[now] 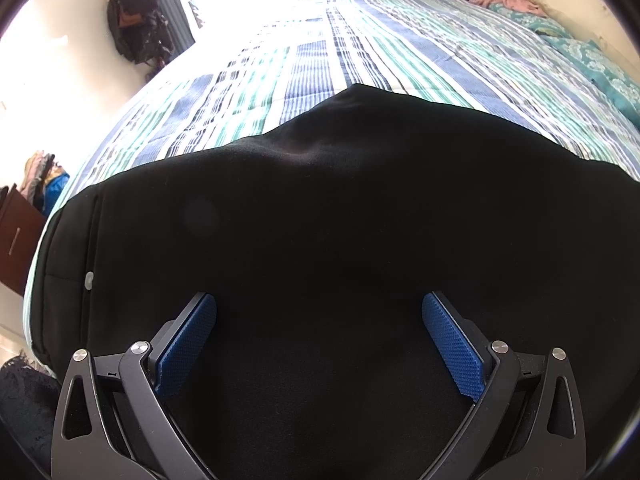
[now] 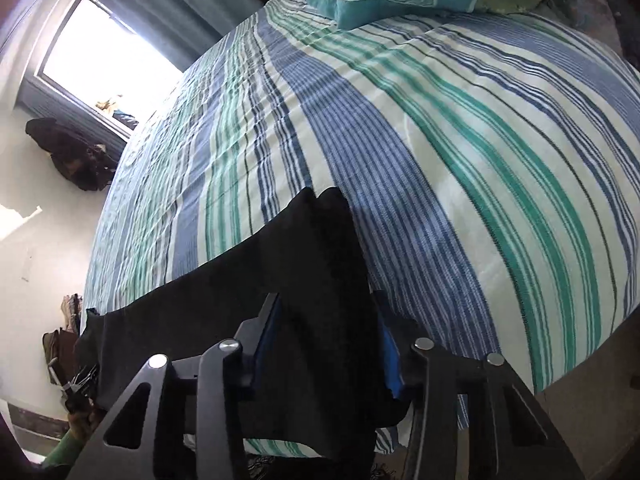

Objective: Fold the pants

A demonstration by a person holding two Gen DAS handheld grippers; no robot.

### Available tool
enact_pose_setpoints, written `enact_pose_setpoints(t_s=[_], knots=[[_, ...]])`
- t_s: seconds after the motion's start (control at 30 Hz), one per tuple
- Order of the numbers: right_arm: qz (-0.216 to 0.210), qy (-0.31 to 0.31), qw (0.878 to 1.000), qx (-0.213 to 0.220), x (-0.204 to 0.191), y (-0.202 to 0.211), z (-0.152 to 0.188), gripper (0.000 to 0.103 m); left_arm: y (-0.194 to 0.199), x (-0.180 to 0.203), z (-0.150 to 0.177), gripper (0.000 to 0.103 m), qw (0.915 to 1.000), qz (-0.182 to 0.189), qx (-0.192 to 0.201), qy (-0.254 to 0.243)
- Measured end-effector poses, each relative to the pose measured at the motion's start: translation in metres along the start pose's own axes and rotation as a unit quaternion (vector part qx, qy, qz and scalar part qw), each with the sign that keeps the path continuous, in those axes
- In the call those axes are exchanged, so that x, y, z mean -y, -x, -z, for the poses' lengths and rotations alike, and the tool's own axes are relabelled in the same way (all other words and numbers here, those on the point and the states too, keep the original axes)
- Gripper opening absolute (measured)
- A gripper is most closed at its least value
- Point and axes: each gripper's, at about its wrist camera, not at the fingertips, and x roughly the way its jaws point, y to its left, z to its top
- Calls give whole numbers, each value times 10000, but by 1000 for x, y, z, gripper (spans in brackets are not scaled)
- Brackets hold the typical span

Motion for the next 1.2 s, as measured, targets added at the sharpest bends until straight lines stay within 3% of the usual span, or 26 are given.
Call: enact_pose_setpoints(t_s=[0.07,0.27,0.47,0.63,0.8,1.0,1.1,1.17,1.2], knots=[[-267,16,9995,-185,1,-2,2,23,-1,0,0,102,10000,-7,11,17],[-531,-216,9982,-176,0,-4,9,14,-3,-1,-3,102,10000,-4,-15,48],[-1720,-360,9842,224,-28,17,24,13,-3,-3,-4,102,10000,34,-10,93],[-2809,-432,9580,376,-96,19,49,13,1,-10,-11,102,9991,178,-291,270],[-3560,-533,9326,246,-197,-20,85,13,17,-30,-4,102,9958,609,-275,627],[-3525,-385,9350,-108,-330,-101,143,14,28,-62,-1,102,9902,871,-172,1077],[-3138,108,9490,-293,-399,-139,179,14,30,-76,0,102,9862,966,-127,1337],[-2276,953,9684,-366,-445,-158,206,33,32,-83,1,102,9848,995,-100,1417],[-1979,1353,9699,-421,-463,-165,217,41,34,-86,2,102,9845,1005,-81,1436]])
